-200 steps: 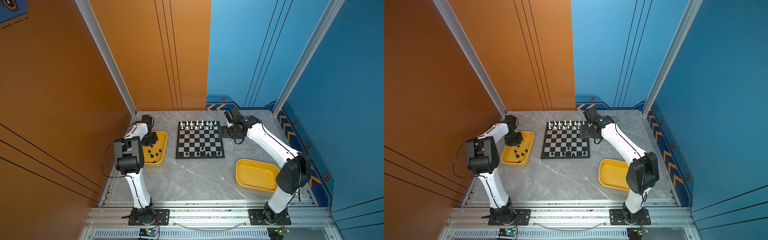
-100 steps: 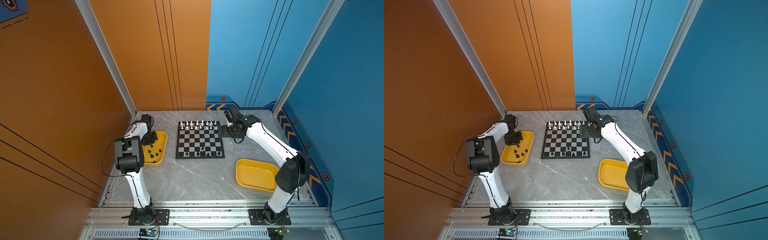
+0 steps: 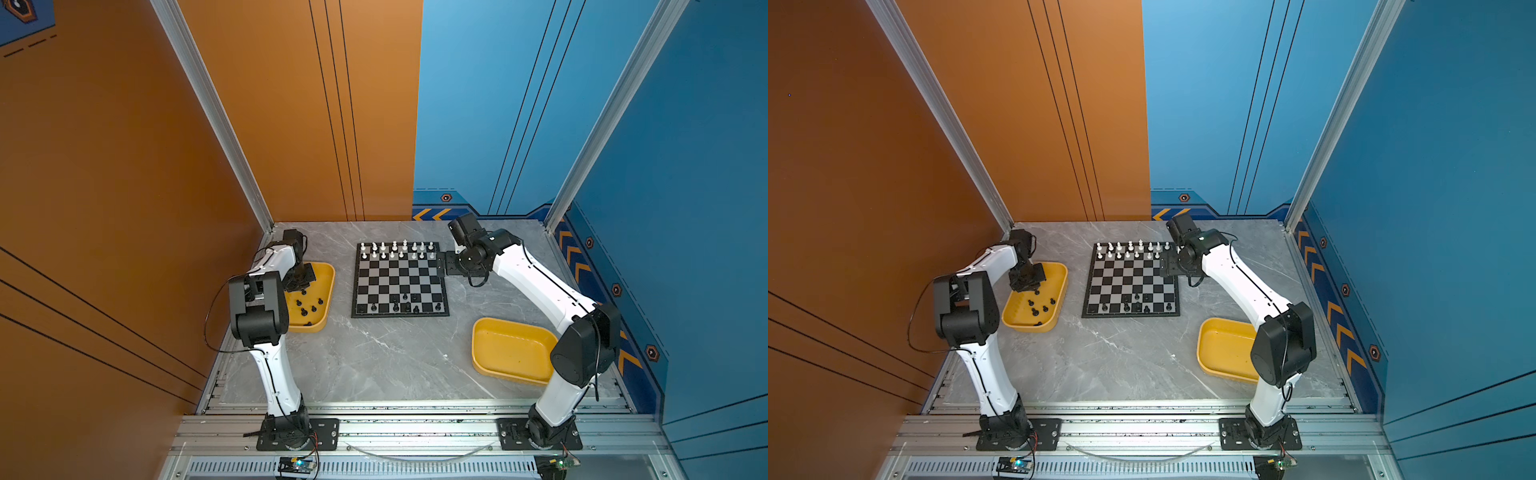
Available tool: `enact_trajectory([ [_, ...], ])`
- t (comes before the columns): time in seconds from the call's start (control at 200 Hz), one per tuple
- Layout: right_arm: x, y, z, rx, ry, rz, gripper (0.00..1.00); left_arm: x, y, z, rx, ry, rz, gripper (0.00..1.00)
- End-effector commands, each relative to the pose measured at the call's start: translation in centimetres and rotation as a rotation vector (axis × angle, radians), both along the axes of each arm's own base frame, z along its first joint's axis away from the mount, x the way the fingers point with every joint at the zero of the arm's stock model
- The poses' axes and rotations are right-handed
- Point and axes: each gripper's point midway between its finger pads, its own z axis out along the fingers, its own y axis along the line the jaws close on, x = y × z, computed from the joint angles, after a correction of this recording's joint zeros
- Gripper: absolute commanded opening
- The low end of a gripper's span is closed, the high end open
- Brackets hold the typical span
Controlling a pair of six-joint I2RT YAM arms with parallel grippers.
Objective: Set up the chess pieces on the board
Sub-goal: 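Close the left gripper around a black pawn in the yellow tray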
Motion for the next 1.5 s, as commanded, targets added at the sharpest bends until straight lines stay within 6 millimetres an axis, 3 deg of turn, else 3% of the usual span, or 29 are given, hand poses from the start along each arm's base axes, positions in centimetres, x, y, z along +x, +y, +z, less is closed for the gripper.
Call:
enact_trajectory([
  [0.0,-0.2,-1.3,-0.2,-0.043,0.012,-0.027,1.00,-0.2,0.0,-0.8,-0.015,0.026,-0.004,0.13],
  [0.391,-0.5,-1.6,0.0,-0.043,0.006,-0.027,1.00,-0.1,-0.6,0.4,-0.015,0.004,-0.023,0.05],
  [0.461,-0.6,-1.6,-0.1,-0.044,0.009,-0.026,1.00,-0.1,-0.7,0.8,-0.012,-0.004,-0.031,0.07],
  [0.556,-0.7,-1.7,-0.1,-0.044,0.008,-0.026,1.00,-0.3,-0.7,0.6,-0.010,0.004,-0.037,0.20],
  [0.741,-1.0,-1.9,0.1,-0.047,0.003,-0.028,1.00,-0.6,-0.9,0.6,-0.012,0.010,-0.034,0.29],
  [1.492,-1.7,-2.0,0.2,-0.047,0.002,-0.034,1.00,-1.2,-1.9,-0.6,-0.025,0.045,-0.073,0.22],
])
